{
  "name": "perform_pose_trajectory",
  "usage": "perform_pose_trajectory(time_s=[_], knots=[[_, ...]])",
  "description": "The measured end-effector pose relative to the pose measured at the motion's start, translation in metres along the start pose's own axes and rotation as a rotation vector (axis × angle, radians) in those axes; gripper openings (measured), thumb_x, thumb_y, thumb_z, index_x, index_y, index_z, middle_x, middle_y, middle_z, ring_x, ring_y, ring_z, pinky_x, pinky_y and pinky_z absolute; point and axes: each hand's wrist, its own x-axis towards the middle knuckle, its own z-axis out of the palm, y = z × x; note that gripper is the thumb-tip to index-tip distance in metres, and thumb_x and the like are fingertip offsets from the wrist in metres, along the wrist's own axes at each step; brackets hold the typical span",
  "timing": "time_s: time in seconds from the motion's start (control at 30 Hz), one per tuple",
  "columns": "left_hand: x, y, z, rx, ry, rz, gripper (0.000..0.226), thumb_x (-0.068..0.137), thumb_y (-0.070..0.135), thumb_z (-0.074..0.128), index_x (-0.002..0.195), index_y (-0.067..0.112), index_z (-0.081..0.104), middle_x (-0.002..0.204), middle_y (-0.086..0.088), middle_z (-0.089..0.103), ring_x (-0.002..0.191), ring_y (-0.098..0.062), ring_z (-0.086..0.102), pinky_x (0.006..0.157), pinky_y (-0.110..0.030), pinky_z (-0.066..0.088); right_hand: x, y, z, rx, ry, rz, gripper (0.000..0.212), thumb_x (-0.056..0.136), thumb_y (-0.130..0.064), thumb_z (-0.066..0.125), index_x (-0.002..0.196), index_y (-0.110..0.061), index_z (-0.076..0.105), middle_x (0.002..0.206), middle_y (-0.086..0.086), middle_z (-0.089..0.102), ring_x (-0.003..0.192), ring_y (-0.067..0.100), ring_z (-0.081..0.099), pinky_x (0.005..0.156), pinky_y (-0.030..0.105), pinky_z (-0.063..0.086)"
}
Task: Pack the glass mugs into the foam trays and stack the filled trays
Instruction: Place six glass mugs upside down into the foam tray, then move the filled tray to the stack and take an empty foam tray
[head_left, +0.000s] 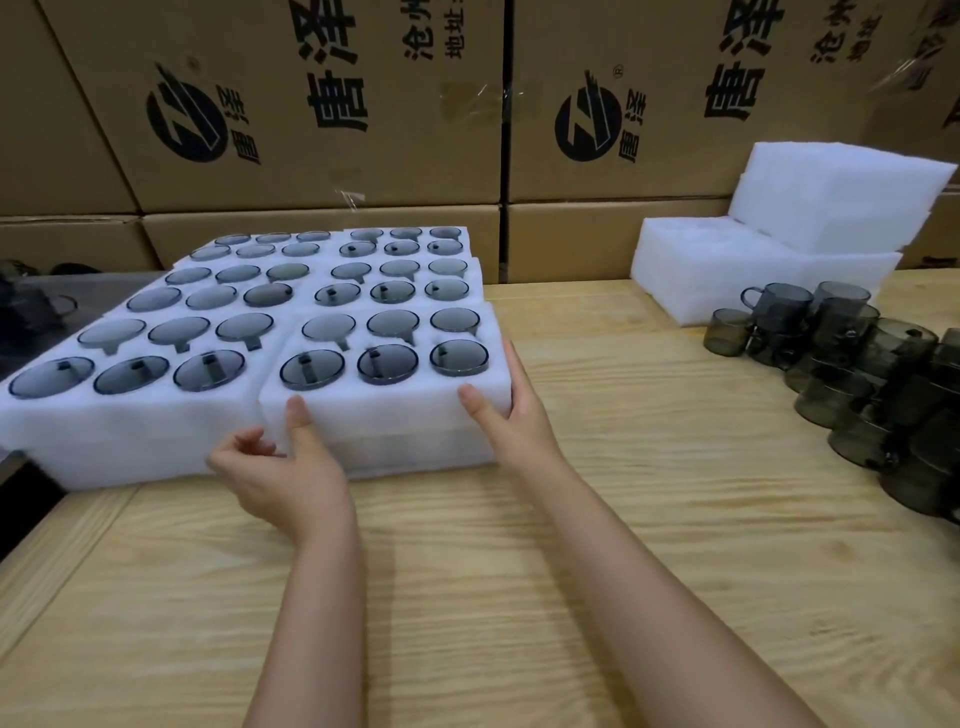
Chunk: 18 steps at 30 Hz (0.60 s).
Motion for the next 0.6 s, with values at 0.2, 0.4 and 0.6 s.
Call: perform_pose_trajectory(time_s=[0.2, 0.4, 0.6], knots=[[-0.044, 0.025, 0.007, 0.018, -0.086, 0.208, 0.008, 0.081, 0.008, 0.051, 0.089, 0.007, 0.049, 0.072, -0.002, 0.048, 0.065, -0.021, 0.046, 0.069, -0.030, 0.038, 0.001, -0.005, 0.002, -0.078, -0.018, 0.034, 0.079, 0.085, -0.027, 0.069, 0.147, -0.037, 0.022, 0.127, -0.032, 0.052, 0.117, -0.008, 0.051, 0.099, 0.019, 0.041], [-0.153, 0.048, 0.041, -0.012, -0.567, 0.201, 0.008, 0.080, 0.018, 0.050, 0.084, 0.024, 0.046, 0.074, 0.007, 0.052, 0.068, -0.016, 0.050, 0.066, -0.026, 0.039, 0.009, -0.017, -0.053, -0.339, -0.213, 0.074, 0.067, 0.085, 0.001, 0.058, 0.145, -0.019, 0.036, 0.142, -0.003, 0.044, 0.128, 0.009, 0.044, 0.098, 0.010, 0.035], [-0.178, 0.013, 0.057, 0.532, -1.005, 0.657, 0.024, 0.086, 0.025, 0.056, 0.106, 0.015, 0.062, 0.094, -0.003, 0.063, 0.092, -0.025, 0.059, 0.081, -0.035, 0.045, 0.063, -0.035, -0.157, -0.654, 0.280, 0.075, 0.030, 0.093, -0.024, 0.054, 0.120, -0.015, 0.060, 0.120, 0.000, 0.062, 0.107, 0.012, 0.055, 0.088, 0.026, 0.041]])
